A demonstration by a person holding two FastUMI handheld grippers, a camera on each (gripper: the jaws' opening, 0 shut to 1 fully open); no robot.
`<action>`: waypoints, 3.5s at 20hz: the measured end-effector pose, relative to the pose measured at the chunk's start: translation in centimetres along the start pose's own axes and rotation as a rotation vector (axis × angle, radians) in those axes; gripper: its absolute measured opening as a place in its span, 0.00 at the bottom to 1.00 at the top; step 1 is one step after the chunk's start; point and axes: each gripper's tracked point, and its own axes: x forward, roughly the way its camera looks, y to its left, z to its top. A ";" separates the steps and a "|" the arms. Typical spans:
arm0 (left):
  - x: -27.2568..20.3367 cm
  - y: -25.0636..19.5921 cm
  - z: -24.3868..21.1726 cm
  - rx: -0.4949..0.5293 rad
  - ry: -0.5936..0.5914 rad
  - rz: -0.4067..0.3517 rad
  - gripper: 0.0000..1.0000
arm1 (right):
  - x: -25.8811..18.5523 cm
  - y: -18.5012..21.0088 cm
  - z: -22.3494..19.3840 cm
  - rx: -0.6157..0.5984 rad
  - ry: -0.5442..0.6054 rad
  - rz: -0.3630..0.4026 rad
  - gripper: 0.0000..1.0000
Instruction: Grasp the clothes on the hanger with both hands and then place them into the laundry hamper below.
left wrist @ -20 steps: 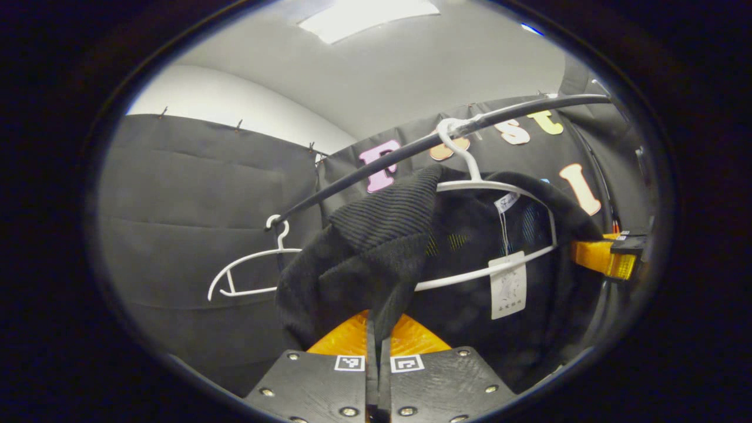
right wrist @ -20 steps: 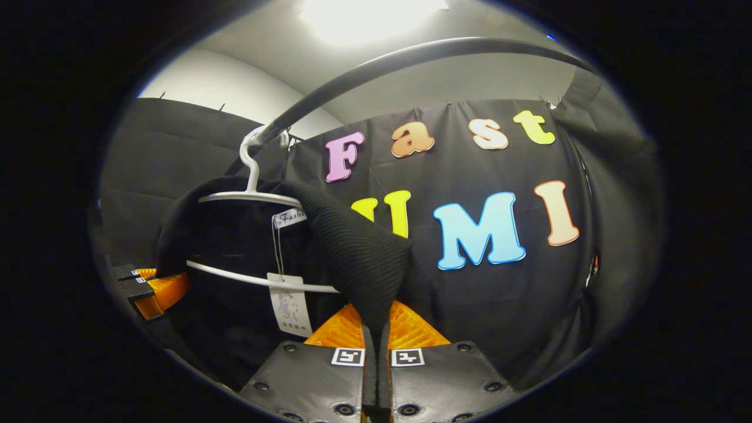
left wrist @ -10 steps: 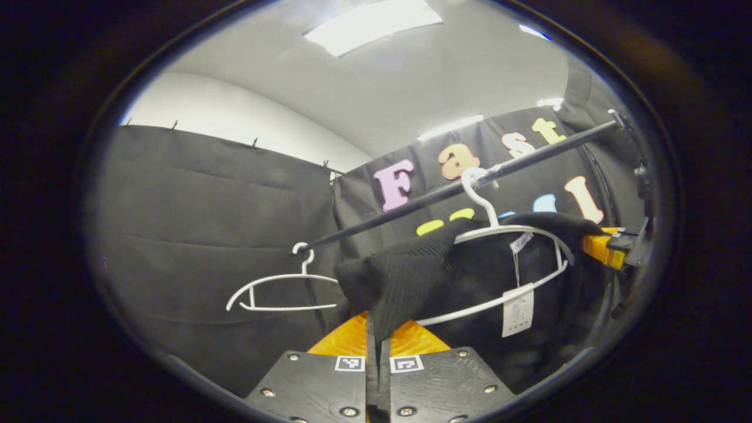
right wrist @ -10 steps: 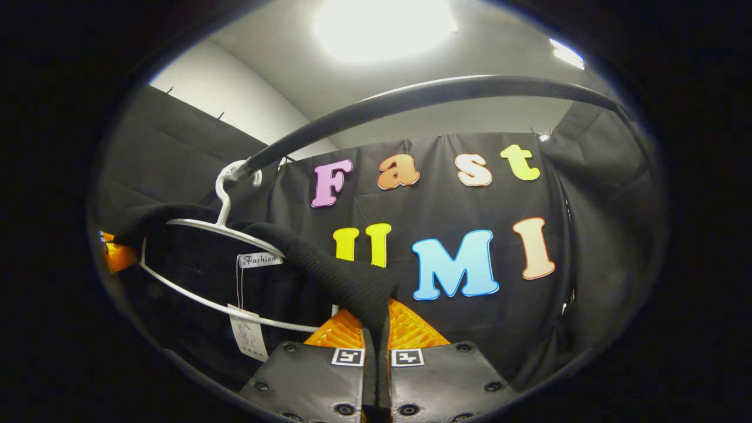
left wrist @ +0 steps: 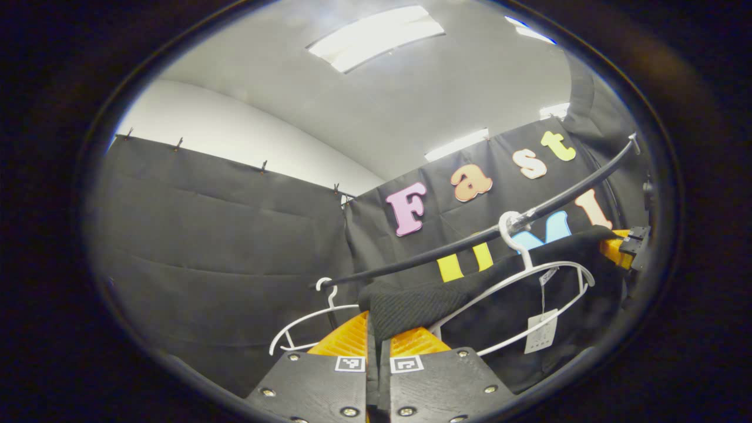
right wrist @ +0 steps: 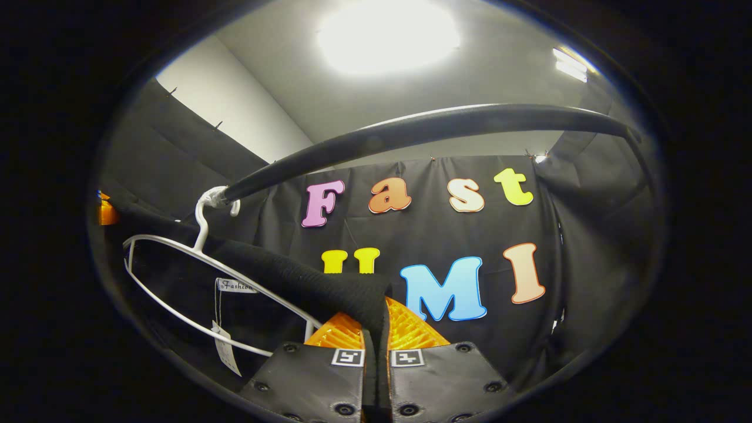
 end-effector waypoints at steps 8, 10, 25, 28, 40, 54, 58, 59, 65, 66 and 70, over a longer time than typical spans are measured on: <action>3.8 -0.2 -0.5 0.052 -0.012 -0.141 0.03 | 2.6 -0.3 -2.4 0.017 0.043 0.008 0.02; 4.8 0.2 -1.2 0.041 -0.009 -0.191 0.01 | 3.5 -0.2 -3.4 0.026 0.074 0.015 0.02; 10.1 -1.6 -8.5 -0.028 0.094 -0.400 0.02 | 4.8 0.1 -9.1 0.129 0.233 0.092 0.00; 9.8 -1.8 -8.3 -0.025 0.080 -0.444 0.03 | 4.8 0.0 -9.3 0.141 0.239 0.110 0.02; 10.7 -0.6 -13.0 -0.006 0.114 -0.571 0.01 | 5.1 0.4 -10.4 0.133 0.232 0.146 0.02; 3.5 -3.2 -22.8 -0.097 0.270 -0.562 0.02 | -2.5 -0.1 -19.7 0.078 0.468 0.093 0.02; 1.1 -3.8 -23.3 -0.126 0.277 -0.568 0.01 | -5.2 0.0 -19.8 0.095 0.495 0.059 0.03; 0.5 -4.0 -23.2 -0.129 0.278 -0.576 0.01 | -6.0 0.2 -19.8 0.098 0.500 0.050 0.02; -4.6 -5.8 -20.1 -0.200 0.241 -0.643 0.01 | -11.0 3.0 -17.5 0.106 0.496 0.049 0.02; -5.4 -6.2 -19.6 -0.211 0.230 -0.659 0.01 | -11.8 3.6 -17.0 0.102 0.492 0.056 0.02; -8.1 -7.9 -17.1 -0.263 0.195 -0.726 0.03 | -14.7 6.6 -14.9 0.106 0.480 0.088 0.00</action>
